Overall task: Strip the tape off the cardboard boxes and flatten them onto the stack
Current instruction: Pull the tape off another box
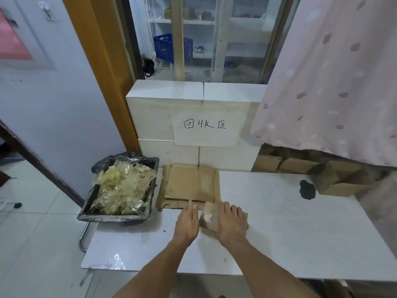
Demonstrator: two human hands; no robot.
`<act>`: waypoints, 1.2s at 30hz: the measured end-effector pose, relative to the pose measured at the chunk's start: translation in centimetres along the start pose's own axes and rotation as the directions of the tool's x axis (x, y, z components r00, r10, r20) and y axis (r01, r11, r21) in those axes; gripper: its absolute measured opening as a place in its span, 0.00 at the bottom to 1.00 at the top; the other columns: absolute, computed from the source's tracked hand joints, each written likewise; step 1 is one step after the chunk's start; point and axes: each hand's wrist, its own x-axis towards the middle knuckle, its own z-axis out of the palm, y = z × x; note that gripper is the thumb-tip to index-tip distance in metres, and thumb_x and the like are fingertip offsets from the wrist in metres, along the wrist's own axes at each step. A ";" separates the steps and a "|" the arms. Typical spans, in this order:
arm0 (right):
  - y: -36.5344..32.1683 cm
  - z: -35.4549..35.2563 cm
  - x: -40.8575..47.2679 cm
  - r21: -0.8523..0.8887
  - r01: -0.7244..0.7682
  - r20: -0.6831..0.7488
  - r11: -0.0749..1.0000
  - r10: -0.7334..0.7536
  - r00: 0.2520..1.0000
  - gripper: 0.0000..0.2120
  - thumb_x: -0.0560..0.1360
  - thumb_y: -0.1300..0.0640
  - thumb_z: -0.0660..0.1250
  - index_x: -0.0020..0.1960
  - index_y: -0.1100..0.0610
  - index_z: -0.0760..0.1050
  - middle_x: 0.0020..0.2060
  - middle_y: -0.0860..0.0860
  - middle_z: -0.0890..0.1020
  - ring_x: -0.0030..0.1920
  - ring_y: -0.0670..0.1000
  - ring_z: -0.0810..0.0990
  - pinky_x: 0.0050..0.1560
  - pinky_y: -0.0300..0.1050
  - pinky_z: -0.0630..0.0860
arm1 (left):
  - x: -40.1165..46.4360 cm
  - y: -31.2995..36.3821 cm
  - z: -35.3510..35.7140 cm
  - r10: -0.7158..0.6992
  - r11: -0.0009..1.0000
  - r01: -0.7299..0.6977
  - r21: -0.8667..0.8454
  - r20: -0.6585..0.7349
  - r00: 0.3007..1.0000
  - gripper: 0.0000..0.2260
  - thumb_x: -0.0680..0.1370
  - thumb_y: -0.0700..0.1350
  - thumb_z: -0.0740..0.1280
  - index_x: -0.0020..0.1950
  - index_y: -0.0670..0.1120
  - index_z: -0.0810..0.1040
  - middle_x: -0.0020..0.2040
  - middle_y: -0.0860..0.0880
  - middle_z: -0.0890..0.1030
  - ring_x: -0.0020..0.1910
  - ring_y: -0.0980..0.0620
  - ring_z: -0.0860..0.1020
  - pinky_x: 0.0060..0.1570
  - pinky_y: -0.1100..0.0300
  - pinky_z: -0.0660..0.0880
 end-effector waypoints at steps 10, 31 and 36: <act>6.5 -0.4 2.9 -0.080 0.045 0.074 0.996 -0.039 0.996 0.41 0.66 0.64 0.72 0.73 0.57 0.56 0.67 0.54 0.65 0.65 0.58 0.66 0.71 0.50 0.59 | 1.8 2.7 3.2 -0.181 0.982 0.173 -0.069 -0.119 0.976 0.18 0.85 0.55 0.50 0.58 0.46 0.75 0.46 0.53 0.78 0.51 0.49 0.74 0.59 0.51 0.70; 9.6 0.7 6.0 -0.107 0.094 0.101 0.990 -0.083 0.991 0.42 0.65 0.60 0.75 0.72 0.55 0.54 0.65 0.54 0.64 0.64 0.60 0.65 0.70 0.55 0.58 | 3.4 3.1 5.8 -0.462 0.865 0.502 -0.010 -0.404 0.789 0.20 0.85 0.54 0.54 0.67 0.44 0.76 0.61 0.42 0.80 0.62 0.39 0.76 0.65 0.42 0.70; 10.0 0.6 6.3 -0.116 0.108 0.098 0.987 -0.097 0.990 0.43 0.64 0.60 0.74 0.72 0.54 0.54 0.65 0.54 0.64 0.64 0.60 0.66 0.70 0.55 0.58 | 3.3 2.9 6.1 -0.518 0.826 0.564 0.004 -0.394 0.760 0.21 0.85 0.55 0.52 0.69 0.45 0.75 0.62 0.42 0.80 0.63 0.39 0.75 0.67 0.38 0.66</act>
